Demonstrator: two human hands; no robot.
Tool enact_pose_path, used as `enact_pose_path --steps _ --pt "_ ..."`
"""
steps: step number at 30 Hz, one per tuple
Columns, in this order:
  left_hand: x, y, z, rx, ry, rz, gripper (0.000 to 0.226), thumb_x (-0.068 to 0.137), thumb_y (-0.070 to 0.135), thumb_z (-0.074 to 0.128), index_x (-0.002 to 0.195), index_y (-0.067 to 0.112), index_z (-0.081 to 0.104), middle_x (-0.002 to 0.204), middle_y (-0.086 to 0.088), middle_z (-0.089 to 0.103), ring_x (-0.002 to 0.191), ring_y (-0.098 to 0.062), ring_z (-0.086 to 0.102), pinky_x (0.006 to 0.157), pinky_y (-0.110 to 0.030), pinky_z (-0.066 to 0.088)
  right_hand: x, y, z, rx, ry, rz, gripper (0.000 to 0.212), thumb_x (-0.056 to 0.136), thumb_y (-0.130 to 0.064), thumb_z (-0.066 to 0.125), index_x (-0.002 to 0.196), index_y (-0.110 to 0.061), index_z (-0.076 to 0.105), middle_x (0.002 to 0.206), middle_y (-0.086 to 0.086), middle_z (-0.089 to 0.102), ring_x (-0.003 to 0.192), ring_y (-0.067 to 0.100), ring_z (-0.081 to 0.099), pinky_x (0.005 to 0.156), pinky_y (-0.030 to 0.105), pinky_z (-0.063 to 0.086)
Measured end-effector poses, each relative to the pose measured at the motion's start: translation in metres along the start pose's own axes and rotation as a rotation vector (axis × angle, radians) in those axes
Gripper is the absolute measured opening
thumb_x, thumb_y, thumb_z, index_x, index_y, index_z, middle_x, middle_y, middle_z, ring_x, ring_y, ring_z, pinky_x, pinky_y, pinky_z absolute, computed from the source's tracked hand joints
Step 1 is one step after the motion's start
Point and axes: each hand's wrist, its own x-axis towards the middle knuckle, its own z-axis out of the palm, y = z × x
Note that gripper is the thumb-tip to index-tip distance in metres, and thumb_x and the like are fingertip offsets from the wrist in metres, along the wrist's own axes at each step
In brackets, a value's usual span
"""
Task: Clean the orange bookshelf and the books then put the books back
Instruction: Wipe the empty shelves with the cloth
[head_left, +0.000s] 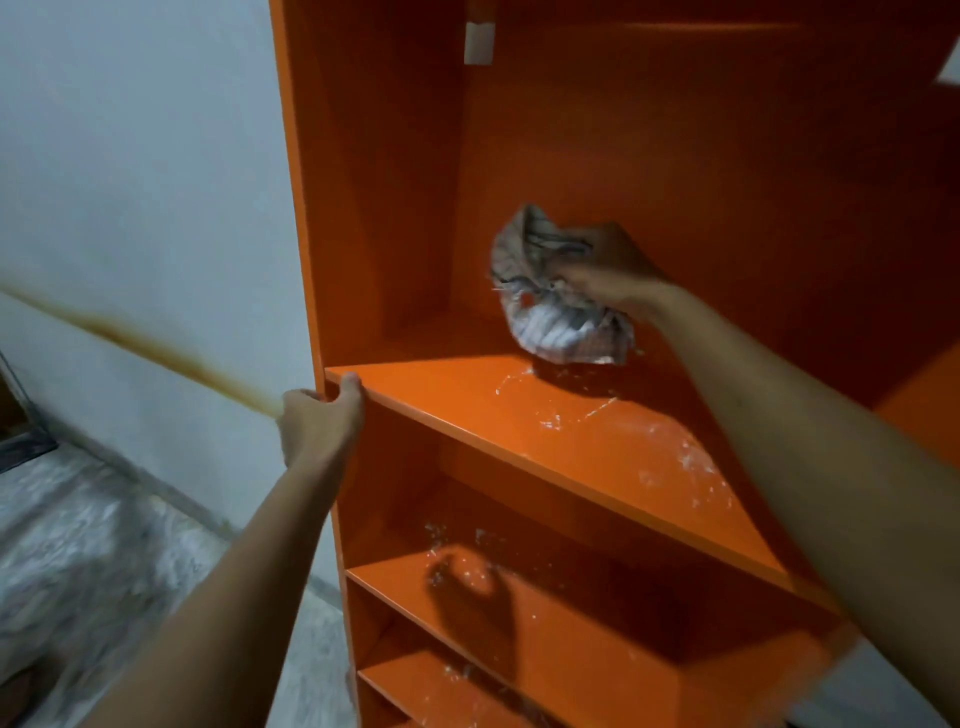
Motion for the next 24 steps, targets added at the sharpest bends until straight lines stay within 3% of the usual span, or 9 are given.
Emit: enact_pose_path --steps 4,7,9,14,16,19,21,22,24 --pt "-0.022 0.002 0.016 -0.261 -0.255 -0.175 0.049 0.097 0.043 0.053 0.129 0.006 0.053 0.126 -0.015 0.061 0.113 -0.037 0.061 0.089 -0.046 0.053 0.013 0.050 -0.001 -0.151 -0.038 0.093 0.008 0.087 -0.029 0.067 0.087 -0.022 0.068 0.085 0.001 0.068 0.073 0.015 0.063 0.060 0.021 0.048" --pt "-0.018 0.004 0.020 -0.265 -0.287 -0.209 0.046 0.098 0.038 0.054 0.133 0.009 0.050 0.131 -0.013 0.060 0.114 -0.034 0.061 0.079 -0.043 0.054 0.011 0.087 0.018 -0.285 -0.205 0.160 0.024 0.087 -0.035 0.057 0.106 -0.030 0.069 0.092 0.010 0.072 0.078 0.022 0.065 0.070 0.036 0.052" --pt "-0.013 0.004 0.020 -0.261 -0.307 -0.234 0.045 0.097 0.038 0.054 0.133 0.011 0.049 0.131 -0.011 0.061 0.113 -0.033 0.062 0.074 -0.041 0.054 0.002 0.102 0.031 -0.243 -0.230 0.190 0.024 0.093 -0.030 0.049 0.111 -0.038 0.063 0.079 0.003 0.067 0.062 0.019 0.058 0.057 0.031 0.044" --pt "-0.009 0.004 0.022 -0.259 -0.319 -0.256 0.043 0.099 0.036 0.053 0.134 0.012 0.047 0.132 -0.010 0.060 0.115 -0.032 0.060 0.079 -0.042 0.053 -0.007 0.106 0.037 -0.167 -0.230 0.159 0.037 0.098 -0.039 0.051 0.134 -0.032 0.054 0.117 -0.008 0.063 0.101 0.016 0.060 0.091 0.039 0.047" --pt "-0.010 0.006 0.021 -0.262 -0.342 -0.265 0.044 0.098 0.036 0.053 0.135 0.012 0.046 0.134 -0.011 0.059 0.116 -0.033 0.060 0.079 -0.043 0.053 -0.016 0.095 0.042 -0.089 -0.261 0.151 0.037 0.091 -0.040 0.060 0.128 -0.035 0.059 0.112 -0.009 0.067 0.093 0.017 0.062 0.085 0.037 0.048" --pt "-0.011 0.010 0.019 -0.261 -0.345 -0.271 0.046 0.098 0.035 0.054 0.137 0.012 0.044 0.134 -0.010 0.059 0.116 -0.033 0.060 0.082 -0.045 0.053 -0.041 0.068 0.056 -0.037 -0.339 0.018 0.054 0.085 -0.008 0.058 0.131 -0.037 0.059 0.111 -0.009 0.070 0.074 0.012 0.062 0.068 0.032 0.046" --pt "-0.011 0.009 0.016 -0.264 -0.350 -0.280 0.046 0.097 0.037 0.055 0.135 0.011 0.046 0.128 -0.009 0.062 0.108 -0.031 0.063 0.079 -0.044 0.054 -0.067 0.038 0.069 0.015 -0.387 -0.044 0.064 0.082 0.009 0.055 0.133 -0.028 0.060 0.118 -0.010 0.066 0.075 -0.006 0.062 0.066 0.018 0.047" --pt "-0.009 0.010 0.015 -0.265 -0.348 -0.285 0.045 0.096 0.039 0.056 0.131 0.010 0.050 0.125 -0.010 0.064 0.102 -0.029 0.064 0.073 -0.043 0.054 -0.080 0.023 0.075 0.064 -0.416 -0.091 0.064 0.080 0.012 0.054 0.132 -0.023 0.061 0.121 -0.008 0.064 0.083 -0.007 0.063 0.069 0.018 0.049" --pt "-0.008 0.012 0.013 -0.243 -0.336 -0.290 0.046 0.094 0.041 0.058 0.123 0.005 0.057 0.121 -0.013 0.065 0.095 -0.029 0.063 0.068 -0.040 0.050 -0.110 -0.004 0.087 0.143 -0.510 -0.177 0.061 0.080 0.007 0.054 0.128 -0.031 0.062 0.128 0.000 0.063 0.107 0.013 0.064 0.081 0.039 0.056"
